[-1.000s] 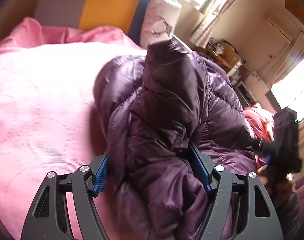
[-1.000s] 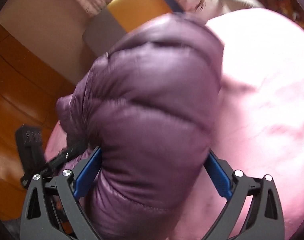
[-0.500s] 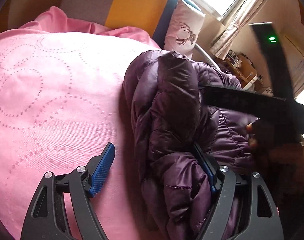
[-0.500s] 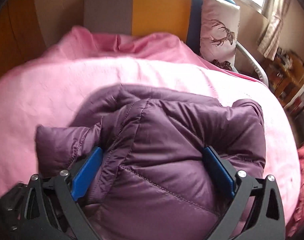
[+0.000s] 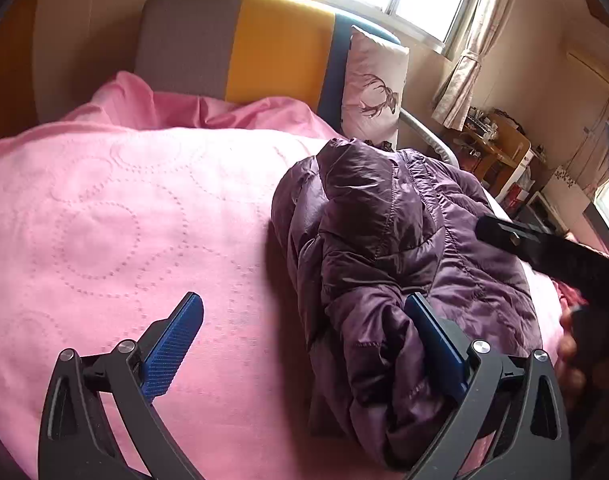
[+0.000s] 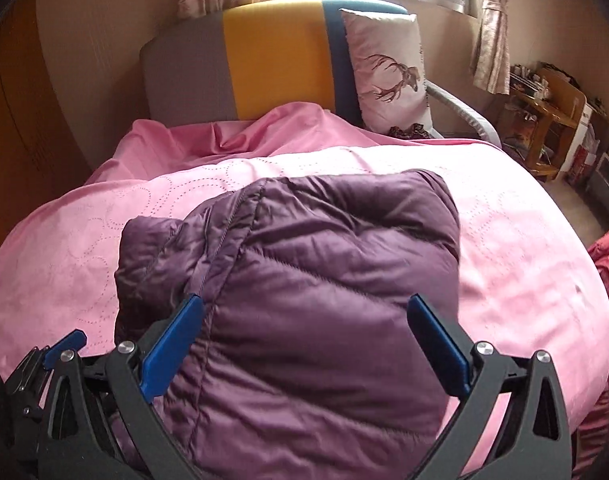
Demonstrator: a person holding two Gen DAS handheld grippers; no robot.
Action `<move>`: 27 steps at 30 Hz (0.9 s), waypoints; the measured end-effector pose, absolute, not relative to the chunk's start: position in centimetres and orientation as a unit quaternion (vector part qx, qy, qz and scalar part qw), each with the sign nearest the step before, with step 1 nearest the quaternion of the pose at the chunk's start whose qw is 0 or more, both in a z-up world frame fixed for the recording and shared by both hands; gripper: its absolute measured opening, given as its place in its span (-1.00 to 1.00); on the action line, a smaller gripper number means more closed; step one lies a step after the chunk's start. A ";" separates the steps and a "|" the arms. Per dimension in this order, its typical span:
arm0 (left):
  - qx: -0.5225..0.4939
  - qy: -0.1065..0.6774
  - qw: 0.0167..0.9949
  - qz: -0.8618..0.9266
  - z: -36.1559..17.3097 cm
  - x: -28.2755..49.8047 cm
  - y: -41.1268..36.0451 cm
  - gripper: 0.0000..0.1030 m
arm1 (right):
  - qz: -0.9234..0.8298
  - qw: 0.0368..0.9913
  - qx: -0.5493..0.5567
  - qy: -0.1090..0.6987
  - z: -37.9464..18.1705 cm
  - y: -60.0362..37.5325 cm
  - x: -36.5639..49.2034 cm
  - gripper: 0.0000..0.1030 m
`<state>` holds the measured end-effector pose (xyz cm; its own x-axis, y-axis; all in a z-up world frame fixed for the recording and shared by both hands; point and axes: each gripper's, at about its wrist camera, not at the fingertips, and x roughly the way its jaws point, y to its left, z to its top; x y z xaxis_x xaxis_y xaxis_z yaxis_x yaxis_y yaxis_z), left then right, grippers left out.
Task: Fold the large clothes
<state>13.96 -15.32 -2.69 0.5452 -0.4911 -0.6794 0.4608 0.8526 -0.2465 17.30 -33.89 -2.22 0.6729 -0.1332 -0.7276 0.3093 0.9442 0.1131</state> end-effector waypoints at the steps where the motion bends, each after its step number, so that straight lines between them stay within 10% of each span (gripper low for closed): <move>1: -0.013 0.386 0.883 -0.268 -2.3 13.5 -15.1 0.93 | -0.129 0.908 0.117 0.381 -2.1 -33.7 16.1 0.96; 27: 0.026 0.324 0.931 -0.165 -1.0 4.7 -10.9 0.93 | -0.285 0.908 0.085 0.295 -2.5 -24.0 2.2 0.96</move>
<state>4.65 -10.86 -1.04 0.7352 -0.2906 -0.6124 0.3243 0.9441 -0.0586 2.25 -23.97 -2.48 0.6644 -0.4670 -0.5836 0.5675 0.8233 -0.0127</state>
